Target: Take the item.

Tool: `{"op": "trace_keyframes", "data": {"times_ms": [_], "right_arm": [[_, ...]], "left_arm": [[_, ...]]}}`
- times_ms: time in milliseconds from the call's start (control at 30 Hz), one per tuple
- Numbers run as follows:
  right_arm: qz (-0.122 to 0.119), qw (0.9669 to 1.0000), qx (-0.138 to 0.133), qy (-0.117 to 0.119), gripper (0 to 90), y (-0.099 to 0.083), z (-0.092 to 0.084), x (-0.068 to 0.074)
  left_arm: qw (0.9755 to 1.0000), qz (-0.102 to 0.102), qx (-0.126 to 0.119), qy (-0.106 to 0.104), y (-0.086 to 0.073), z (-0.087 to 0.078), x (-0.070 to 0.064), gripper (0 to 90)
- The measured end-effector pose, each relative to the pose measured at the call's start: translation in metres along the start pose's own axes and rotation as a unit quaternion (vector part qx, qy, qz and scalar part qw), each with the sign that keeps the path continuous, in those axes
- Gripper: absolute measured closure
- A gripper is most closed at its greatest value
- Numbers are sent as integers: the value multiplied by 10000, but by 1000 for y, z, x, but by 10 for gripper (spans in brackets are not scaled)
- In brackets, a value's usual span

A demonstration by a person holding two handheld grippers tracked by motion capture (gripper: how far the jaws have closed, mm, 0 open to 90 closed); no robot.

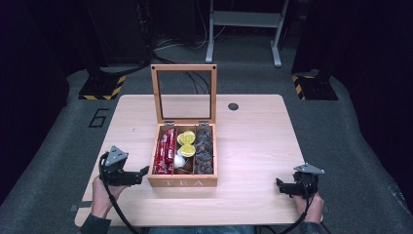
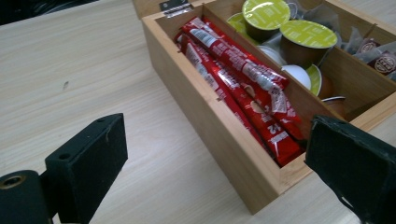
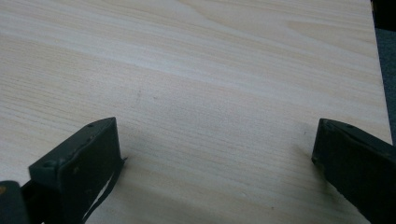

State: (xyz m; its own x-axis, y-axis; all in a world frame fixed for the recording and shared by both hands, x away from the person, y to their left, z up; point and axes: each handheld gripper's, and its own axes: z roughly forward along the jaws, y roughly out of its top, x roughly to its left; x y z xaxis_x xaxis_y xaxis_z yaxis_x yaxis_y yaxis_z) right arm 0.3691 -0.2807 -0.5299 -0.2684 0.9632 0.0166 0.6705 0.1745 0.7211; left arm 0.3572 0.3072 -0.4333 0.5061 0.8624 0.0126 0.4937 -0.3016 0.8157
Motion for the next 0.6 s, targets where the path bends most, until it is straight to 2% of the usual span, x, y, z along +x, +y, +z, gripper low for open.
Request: {"op": "trace_keyframes", "data": {"times_ms": [133, 167, 267, 300, 367, 600], "right_arm": [[-11, 10000, 9, 15, 7, 0, 0, 0], [-96, 9999, -24, 20, 7, 0, 0, -1], [-17, 10000, -2, 7, 7, 0, 0, 0], [-93, 10000, -23, 14, 7, 0, 0, -1], [-45, 10000, -9, 1, 7, 0, 0, -1], [-114, 9999, -13, 34, 9, 0, 0, -2]], "left_arm": [[9999, 79, 28, -78, 6, 5, -4, 53], [9999, 97, 23, -114, 8, 6, -6, 52], [9997, 162, 11, -160, 13, 11, -10, 51], [9995, 198, 43, -227, 15, 12, -12, 49], [9992, 255, 99, -304, 18, 15, -14, 48], [9975, 418, 226, -514, 33, 28, -22, 33]]}}
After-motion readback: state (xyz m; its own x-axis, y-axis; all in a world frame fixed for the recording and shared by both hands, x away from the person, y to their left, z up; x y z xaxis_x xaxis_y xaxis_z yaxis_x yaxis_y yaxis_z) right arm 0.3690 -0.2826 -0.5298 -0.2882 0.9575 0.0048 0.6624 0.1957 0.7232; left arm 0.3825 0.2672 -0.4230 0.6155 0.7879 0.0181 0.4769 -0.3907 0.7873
